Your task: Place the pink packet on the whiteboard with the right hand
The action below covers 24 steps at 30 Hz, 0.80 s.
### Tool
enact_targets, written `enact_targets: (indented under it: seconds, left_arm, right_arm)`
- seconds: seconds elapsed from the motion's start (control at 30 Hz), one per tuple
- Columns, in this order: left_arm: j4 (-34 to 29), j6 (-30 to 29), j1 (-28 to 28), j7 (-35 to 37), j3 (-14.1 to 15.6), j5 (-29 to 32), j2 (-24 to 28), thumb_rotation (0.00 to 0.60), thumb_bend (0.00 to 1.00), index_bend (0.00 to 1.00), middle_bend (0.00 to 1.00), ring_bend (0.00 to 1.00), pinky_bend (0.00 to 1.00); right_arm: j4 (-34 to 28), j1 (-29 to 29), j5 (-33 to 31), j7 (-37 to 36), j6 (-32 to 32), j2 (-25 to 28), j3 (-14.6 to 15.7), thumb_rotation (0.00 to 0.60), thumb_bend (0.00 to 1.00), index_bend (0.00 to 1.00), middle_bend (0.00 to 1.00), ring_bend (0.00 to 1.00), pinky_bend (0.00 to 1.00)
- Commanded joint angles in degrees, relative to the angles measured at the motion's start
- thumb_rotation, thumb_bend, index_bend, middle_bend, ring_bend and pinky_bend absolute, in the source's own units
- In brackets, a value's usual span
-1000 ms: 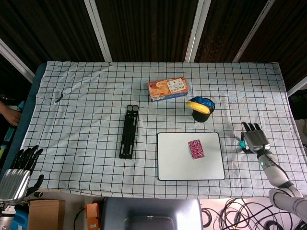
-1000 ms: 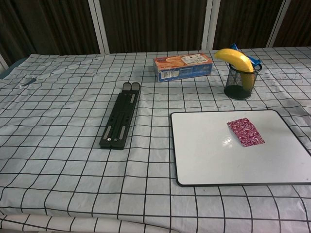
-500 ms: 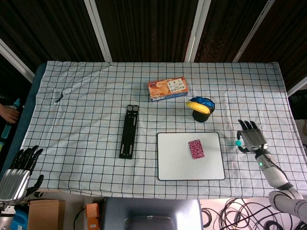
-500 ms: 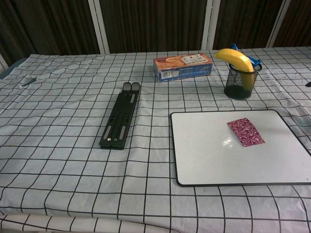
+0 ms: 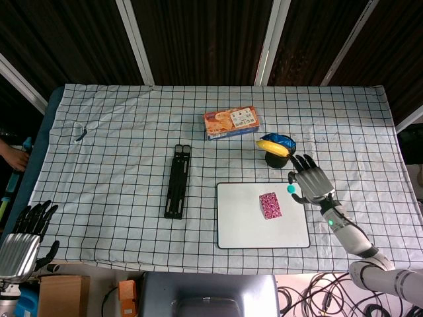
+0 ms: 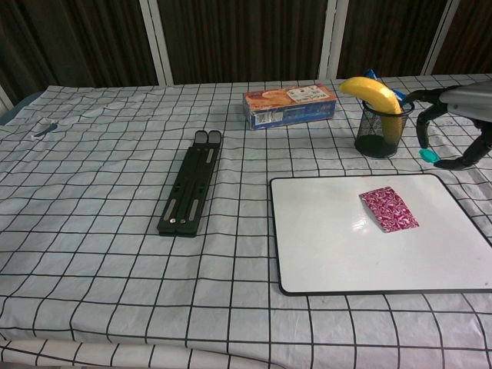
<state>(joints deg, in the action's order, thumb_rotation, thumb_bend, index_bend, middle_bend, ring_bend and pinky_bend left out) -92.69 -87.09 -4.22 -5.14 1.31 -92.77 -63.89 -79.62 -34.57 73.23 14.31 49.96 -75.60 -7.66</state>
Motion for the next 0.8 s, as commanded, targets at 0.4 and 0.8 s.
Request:
enact_targets:
  seconds: [0.4,0.8]
  left_arm:
    - [0.2,-0.9,0.5,1.0,0.3,-0.7,0.3,0.6,0.41,0.0,0.0,0.0,0.0]
    - [0.2,-0.7,0.5,1.1,0.2,-0.5,0.4,0.6,0.41,0.0,0.0,0.0,0.0]
  right_arm:
    - [-1.7,-3.5,-6.8,13.8,-1.7,-6.1,2.5,0.6,0.25,0.49,0.0,0.0,0.0]
    - [-1.9,-4.0,-7.0,13.8,-2.1,-6.5,4.1,0.6,0.25,0.24,0.0,0.0,0.0]
